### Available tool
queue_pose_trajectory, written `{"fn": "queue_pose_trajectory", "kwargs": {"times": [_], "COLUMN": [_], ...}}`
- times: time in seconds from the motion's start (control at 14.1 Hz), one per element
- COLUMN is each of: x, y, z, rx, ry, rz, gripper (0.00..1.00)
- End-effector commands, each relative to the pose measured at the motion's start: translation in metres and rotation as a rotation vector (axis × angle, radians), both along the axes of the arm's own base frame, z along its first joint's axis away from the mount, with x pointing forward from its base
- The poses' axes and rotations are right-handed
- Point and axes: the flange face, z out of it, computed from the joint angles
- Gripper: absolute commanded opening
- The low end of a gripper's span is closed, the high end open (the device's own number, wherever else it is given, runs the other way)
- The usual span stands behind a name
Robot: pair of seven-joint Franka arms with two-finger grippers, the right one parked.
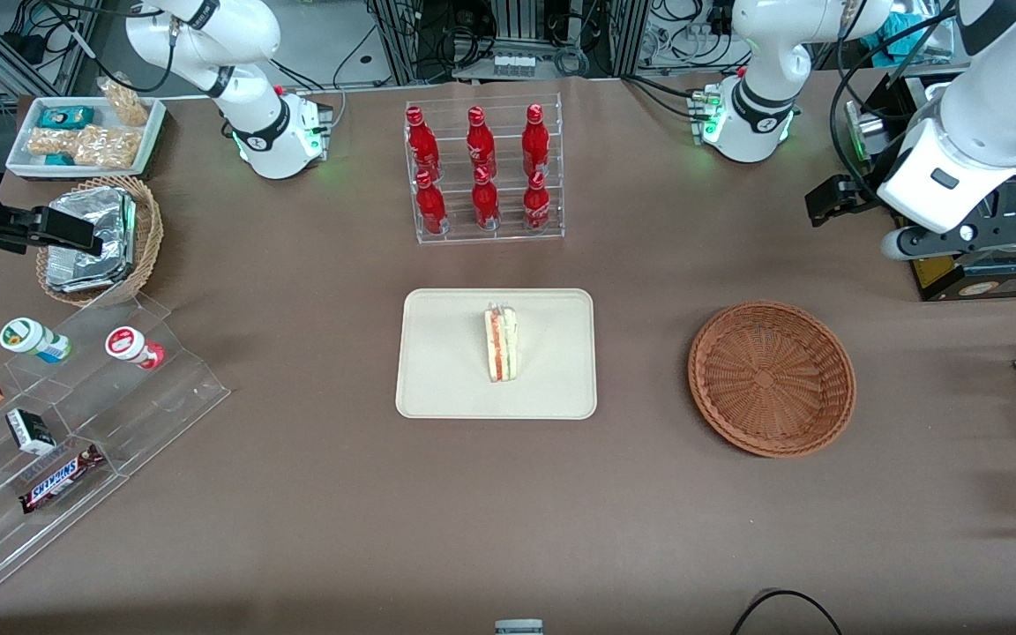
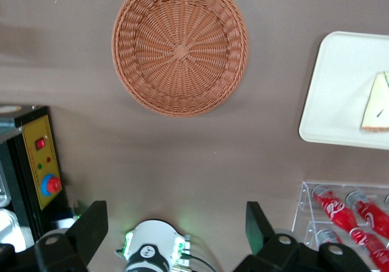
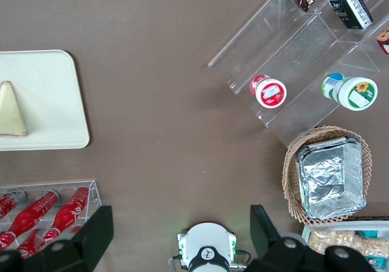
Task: Place sandwich from basket to tray
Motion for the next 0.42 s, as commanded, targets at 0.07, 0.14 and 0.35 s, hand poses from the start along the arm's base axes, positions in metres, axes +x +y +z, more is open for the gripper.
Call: {"fn": "queue_pose_trajectory", "kwargs": {"times": [0.07,0.14,0.35], "x": [0.0092,0.0099,0.0099], "y": [0.0013,0.0009,0.0004], "z": [0.0065,0.0069,0.0049], "rx": [-0.026,-0.024,-0.021], "ry": [-0.025,-0.025,-0.023], "rz": [-0.035,-0.038,-0.041], "gripper": [1.00,1.00,1.00]}}
